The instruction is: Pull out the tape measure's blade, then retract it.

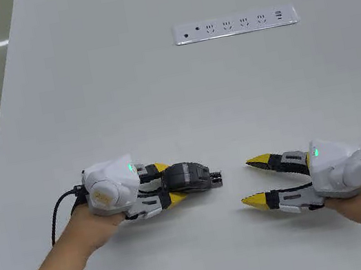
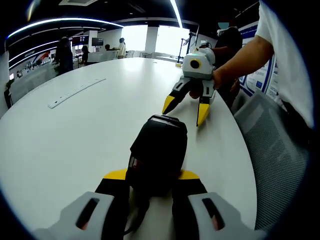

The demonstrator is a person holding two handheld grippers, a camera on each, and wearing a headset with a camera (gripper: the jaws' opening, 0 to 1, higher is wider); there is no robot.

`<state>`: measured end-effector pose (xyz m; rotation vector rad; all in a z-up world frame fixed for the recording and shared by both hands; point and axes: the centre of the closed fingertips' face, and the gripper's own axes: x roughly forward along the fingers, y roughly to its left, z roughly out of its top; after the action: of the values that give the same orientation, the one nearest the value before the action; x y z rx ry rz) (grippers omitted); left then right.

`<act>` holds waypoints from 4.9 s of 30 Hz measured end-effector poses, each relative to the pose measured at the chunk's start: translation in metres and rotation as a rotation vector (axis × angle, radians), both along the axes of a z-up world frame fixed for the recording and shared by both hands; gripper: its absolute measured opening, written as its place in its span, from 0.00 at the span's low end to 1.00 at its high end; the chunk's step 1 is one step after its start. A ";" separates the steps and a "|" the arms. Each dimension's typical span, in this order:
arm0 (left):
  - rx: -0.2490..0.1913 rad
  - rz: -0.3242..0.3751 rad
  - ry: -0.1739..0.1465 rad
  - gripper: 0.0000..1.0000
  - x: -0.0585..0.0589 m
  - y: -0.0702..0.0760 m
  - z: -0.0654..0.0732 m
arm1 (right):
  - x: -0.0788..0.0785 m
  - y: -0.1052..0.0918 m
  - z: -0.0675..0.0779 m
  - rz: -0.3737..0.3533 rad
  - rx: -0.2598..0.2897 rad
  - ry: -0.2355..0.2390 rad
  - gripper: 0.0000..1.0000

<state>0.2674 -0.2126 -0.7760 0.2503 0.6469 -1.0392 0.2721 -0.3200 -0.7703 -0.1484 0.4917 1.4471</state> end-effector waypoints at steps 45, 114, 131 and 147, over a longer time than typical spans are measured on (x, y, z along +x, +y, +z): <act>0.002 0.007 0.001 0.29 0.000 -0.001 0.000 | 0.002 0.047 -0.014 0.139 0.015 -0.102 0.29; 0.010 0.000 -0.006 0.28 -0.002 0.000 0.000 | 0.002 0.051 -0.016 0.156 0.037 -0.111 0.13; 0.005 -0.002 -0.008 0.28 -0.001 0.000 -0.001 | 0.000 0.048 -0.015 0.164 0.034 -0.121 0.12; 0.009 -0.007 -0.007 0.27 -0.002 0.001 -0.001 | 0.002 0.037 -0.016 0.157 0.031 -0.112 0.12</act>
<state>0.2659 -0.2118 -0.7773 0.2641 0.6451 -1.0414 0.2742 -0.2829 -0.7860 -0.2465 0.3727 1.5896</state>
